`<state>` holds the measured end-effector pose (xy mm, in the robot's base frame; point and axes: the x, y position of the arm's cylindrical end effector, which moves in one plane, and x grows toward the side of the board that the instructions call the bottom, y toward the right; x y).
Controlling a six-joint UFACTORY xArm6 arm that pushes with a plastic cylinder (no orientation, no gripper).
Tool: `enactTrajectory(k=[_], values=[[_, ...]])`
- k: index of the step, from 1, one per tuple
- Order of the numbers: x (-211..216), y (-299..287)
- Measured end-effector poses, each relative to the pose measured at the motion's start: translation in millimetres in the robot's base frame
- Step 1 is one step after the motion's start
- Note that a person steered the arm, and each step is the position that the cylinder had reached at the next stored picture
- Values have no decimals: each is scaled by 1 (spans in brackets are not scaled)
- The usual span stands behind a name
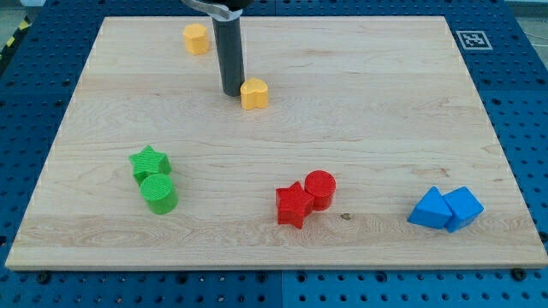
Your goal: Move your hand away from the yellow heart
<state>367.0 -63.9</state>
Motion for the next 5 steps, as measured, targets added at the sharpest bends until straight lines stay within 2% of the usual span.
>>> enactTrajectory(k=[1,3,5], values=[[0,0],[-8,-79],[-84,-180]])
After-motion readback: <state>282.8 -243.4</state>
